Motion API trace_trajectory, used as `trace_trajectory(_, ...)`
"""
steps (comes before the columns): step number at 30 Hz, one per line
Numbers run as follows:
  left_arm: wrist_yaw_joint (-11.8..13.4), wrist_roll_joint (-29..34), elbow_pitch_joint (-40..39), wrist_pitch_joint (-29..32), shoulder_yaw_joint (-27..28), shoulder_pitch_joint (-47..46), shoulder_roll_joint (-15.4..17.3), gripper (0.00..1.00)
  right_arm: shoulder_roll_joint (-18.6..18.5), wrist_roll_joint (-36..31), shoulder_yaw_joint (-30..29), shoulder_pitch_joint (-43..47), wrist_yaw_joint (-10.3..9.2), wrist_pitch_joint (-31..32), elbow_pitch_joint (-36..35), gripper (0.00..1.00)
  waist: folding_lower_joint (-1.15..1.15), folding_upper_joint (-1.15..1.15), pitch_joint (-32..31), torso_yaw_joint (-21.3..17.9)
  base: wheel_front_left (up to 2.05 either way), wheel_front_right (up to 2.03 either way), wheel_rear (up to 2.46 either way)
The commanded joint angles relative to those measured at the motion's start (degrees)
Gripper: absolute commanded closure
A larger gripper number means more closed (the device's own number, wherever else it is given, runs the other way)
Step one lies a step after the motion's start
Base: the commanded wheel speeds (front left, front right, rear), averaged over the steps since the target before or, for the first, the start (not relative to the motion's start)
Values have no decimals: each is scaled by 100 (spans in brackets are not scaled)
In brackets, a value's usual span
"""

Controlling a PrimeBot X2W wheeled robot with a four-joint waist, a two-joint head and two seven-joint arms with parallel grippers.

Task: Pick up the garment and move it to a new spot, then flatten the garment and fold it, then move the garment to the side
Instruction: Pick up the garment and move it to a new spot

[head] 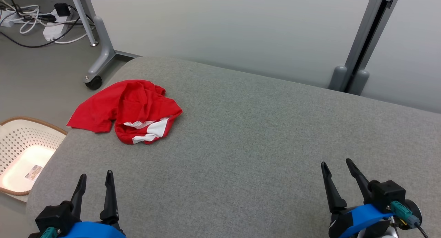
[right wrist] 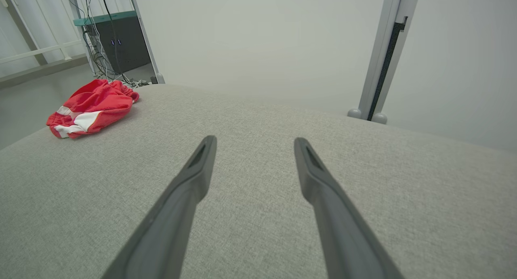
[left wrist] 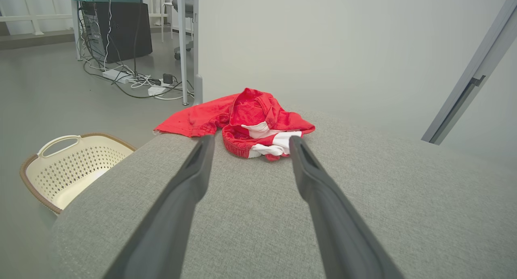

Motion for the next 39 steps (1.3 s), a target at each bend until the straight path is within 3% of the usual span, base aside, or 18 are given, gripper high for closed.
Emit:
trace_trajectory(1,36,-24,-16,-29,11,10,-2,0,15,-19,6,-80,1,-2,6,0,0,0,13,-18,0,0,0)
trace_trajectory(10,-27,-28,-309,35,111,-341,168,0,14,-75,-27,-124,1,-38,-79,0,0,0,213,-113,0,0,0)
trace_trajectory(21,-142,-246,-877,783,702,-1676,1020,0,-116,-168,7,-474,1,53,-453,0,0,0,947,-444,0,0,0)
trace_trajectory(31,-163,-1305,-29,2717,1271,-2798,1757,0,-365,-264,178,-962,1,304,-1058,0,0,0,2079,-1142,0,0,0)
trace_trajectory(36,95,-1990,432,3855,1492,-3139,1946,0,-478,-292,198,-1116,1,386,-1423,0,0,0,2645,-1436,0,0,0)
trace_trajectory(39,128,-2267,865,4454,1549,-3365,2100,0,-525,-284,252,-1234,1,404,-1561,0,0,0,2907,-1626,0,0,0)
